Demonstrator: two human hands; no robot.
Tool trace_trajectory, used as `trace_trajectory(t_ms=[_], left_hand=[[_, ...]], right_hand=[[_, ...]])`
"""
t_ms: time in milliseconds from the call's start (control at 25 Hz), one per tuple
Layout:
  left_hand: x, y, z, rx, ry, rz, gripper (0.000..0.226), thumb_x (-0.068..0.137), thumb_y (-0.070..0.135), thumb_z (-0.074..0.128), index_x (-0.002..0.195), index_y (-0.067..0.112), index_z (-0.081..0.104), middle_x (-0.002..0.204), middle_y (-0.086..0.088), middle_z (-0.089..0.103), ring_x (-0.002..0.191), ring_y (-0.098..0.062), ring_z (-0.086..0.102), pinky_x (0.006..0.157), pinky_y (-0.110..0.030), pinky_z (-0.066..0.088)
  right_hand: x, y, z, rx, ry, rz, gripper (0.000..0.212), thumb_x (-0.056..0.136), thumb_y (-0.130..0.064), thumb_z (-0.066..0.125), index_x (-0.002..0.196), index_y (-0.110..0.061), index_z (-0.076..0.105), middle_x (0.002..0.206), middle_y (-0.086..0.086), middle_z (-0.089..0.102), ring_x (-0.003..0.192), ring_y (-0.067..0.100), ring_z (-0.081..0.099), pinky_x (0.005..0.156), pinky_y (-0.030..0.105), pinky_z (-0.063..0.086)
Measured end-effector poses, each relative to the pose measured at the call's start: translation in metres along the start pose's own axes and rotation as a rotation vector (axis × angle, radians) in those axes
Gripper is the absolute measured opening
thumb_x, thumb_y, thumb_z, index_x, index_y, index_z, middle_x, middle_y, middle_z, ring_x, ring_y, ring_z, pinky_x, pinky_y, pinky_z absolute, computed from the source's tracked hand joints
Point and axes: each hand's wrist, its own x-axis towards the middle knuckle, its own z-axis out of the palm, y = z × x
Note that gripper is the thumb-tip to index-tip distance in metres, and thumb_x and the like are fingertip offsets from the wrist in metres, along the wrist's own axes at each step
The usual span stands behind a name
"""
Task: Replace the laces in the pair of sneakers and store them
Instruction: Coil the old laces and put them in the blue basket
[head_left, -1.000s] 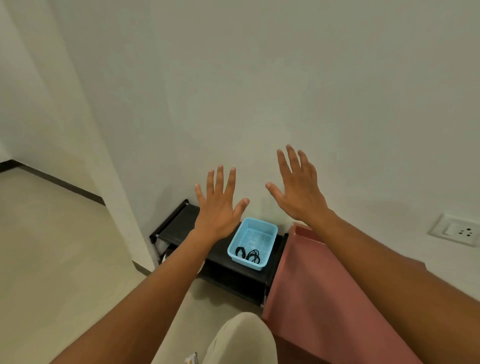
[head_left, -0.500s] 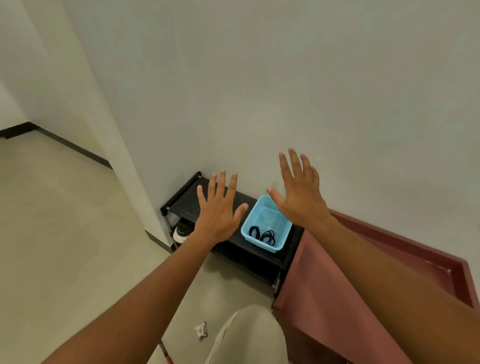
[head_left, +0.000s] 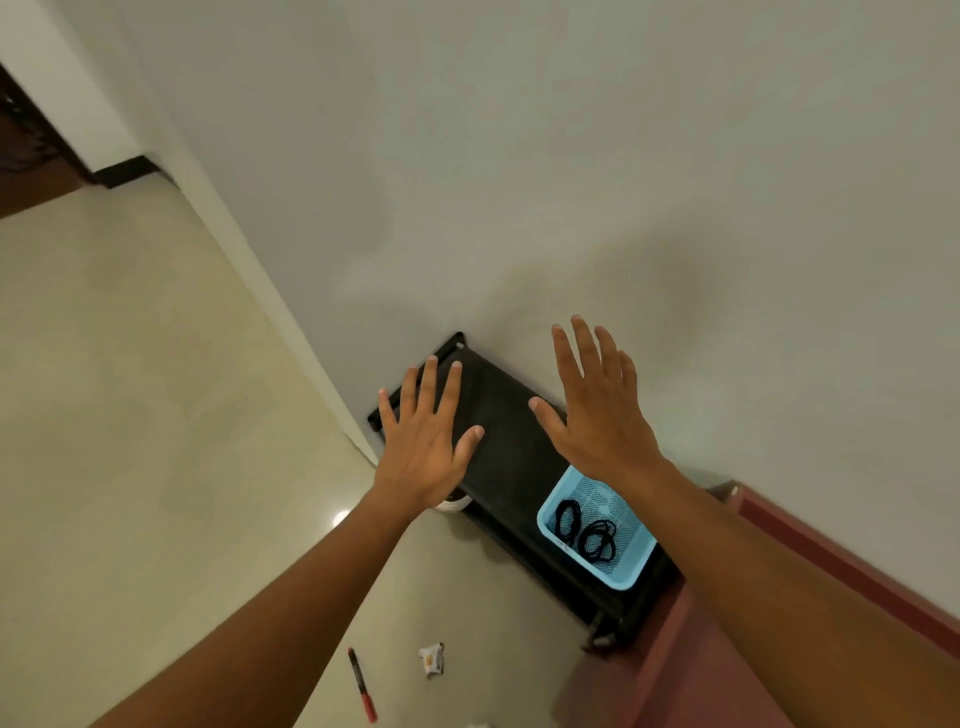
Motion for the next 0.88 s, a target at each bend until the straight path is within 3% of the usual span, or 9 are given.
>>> trace_trajectory(t_ms=[320, 520, 720, 880], left_hand=[[-0.057, -0.094, 0.033, -0.006, -0.146, -0.22, 0.079, 0.098, 0.072, 0.011, 0.162, 0.033, -0.012, 0.172, -0.005, -0.013, 0.158, -0.03, -0.014, 0.123, -0.063, -0.008], [-0.112, -0.147, 0.101, -0.018, -0.245, -0.373, 0.078, 0.101, 0.069, 0.017, 0.163, 0.03, -0.012, 0.172, -0.008, -0.012, 0.158, -0.032, -0.012, 0.122, -0.066, -0.006], [-0.173, -0.185, 0.191, -0.036, -0.356, -0.524, 0.082, 0.095, 0.072, 0.007, 0.162, 0.03, -0.014, 0.172, -0.008, -0.011, 0.158, -0.034, -0.011, 0.122, -0.066, -0.005], [-0.211, -0.202, 0.252, -0.057, -0.41, -0.603, 0.082, 0.095, 0.072, 0.007, 0.163, 0.03, -0.012, 0.172, -0.009, -0.008, 0.158, -0.034, -0.008, 0.121, -0.067, -0.004]], right_hand=[[0.014, -0.091, 0.079, 0.085, -0.25, -0.134, 0.092, 0.1, -0.059, 0.046, 0.163, -0.022, -0.009, 0.172, 0.01, -0.006, 0.159, 0.035, 0.0, 0.127, 0.055, 0.012], [-0.026, -0.132, 0.174, 0.145, -0.415, -0.277, 0.09, 0.099, -0.055, 0.051, 0.164, -0.021, -0.002, 0.172, 0.01, -0.001, 0.159, 0.031, 0.001, 0.127, 0.052, 0.015], [-0.077, -0.151, 0.296, 0.15, -0.643, -0.334, 0.092, 0.101, -0.054, 0.05, 0.164, -0.023, -0.009, 0.172, 0.005, -0.01, 0.159, 0.027, -0.006, 0.127, 0.045, 0.009], [-0.118, -0.153, 0.382, 0.142, -0.818, -0.348, 0.092, 0.098, -0.048, 0.06, 0.164, -0.02, 0.003, 0.171, 0.006, 0.008, 0.157, 0.029, 0.012, 0.124, 0.04, 0.023]])
